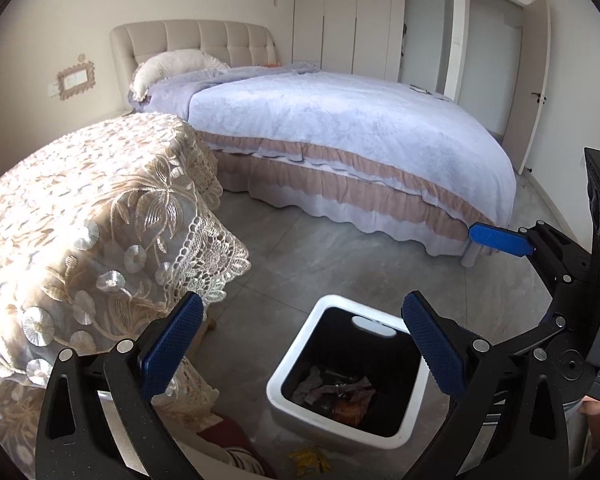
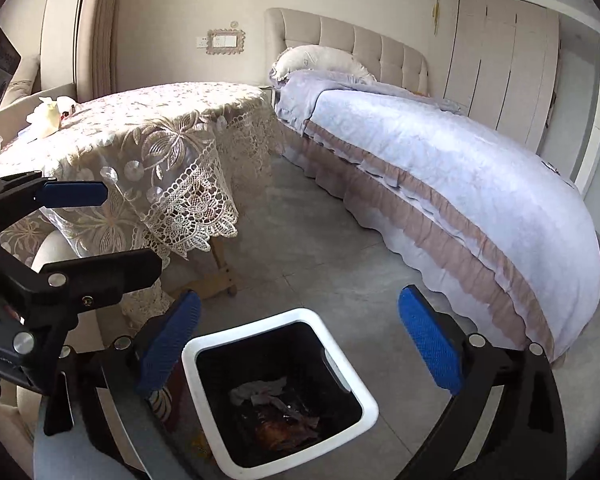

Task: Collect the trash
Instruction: 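Move both open tools back over the table toward the remaining trash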

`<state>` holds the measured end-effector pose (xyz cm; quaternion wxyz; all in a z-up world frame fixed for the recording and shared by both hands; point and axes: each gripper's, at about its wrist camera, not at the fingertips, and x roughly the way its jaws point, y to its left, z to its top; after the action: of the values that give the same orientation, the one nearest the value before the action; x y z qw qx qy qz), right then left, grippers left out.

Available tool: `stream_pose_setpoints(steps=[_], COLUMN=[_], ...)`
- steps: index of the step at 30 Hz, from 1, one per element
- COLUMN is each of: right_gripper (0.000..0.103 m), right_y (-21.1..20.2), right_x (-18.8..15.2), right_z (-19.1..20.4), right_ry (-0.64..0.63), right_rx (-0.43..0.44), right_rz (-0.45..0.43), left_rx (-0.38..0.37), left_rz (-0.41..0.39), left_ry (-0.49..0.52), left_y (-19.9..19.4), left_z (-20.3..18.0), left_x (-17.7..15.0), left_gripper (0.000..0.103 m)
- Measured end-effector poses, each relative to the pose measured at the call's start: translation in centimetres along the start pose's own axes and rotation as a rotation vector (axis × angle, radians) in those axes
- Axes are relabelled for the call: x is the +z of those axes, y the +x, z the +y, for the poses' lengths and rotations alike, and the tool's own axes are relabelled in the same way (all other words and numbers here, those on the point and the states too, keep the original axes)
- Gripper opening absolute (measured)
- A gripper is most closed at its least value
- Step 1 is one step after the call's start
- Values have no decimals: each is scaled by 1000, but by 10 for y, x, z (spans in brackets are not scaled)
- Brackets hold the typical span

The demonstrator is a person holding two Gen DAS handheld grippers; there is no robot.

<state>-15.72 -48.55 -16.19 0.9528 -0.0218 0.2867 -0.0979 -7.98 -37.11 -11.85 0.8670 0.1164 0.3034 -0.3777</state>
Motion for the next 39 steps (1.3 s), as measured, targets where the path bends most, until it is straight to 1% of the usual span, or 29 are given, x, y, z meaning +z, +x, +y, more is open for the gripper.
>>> stream_pose_setpoints(steps=[5,8,12,17,21,24,27,30,34,39], right_gripper=[99,99,99,99,99,99,99,99,99,99], right_y=[-5,-3,-2,2,5,9,14,16,24,38], right_x=[27,44,66,89,108,123,137,151,168,186], right_z=[18,32,57,91,124,151,181,209,242,283], right_ry=[-9,-19,-66,-124,-166,-192,-225,-259,-272,-297], right_rx=[43,86,123,180,245,322,348,392,466,507], right_rz=[-87,-117,-159,-193,-210,-211,-214,-221,-215,-203], left_rx=[67,137,238,347,447,523,579,638,739,868], left_rz=[-71,-123,-187,-241,-268,-280,-293,-307,-304,-281], left_ry=[-16,-18,-30,-60,-84,-119,-189,-270,-347,-404], left_y=[-27,-47,-73,-101,-119,-133,-149,-166,-184,-205], left_z=[20,35,62,97,127,153,184,216,257,299], left_x=[9,14,19,16,11,5,-1,-12,-26,-36], left_gripper=[98,98,98,98,98,98,98,98,98,98])
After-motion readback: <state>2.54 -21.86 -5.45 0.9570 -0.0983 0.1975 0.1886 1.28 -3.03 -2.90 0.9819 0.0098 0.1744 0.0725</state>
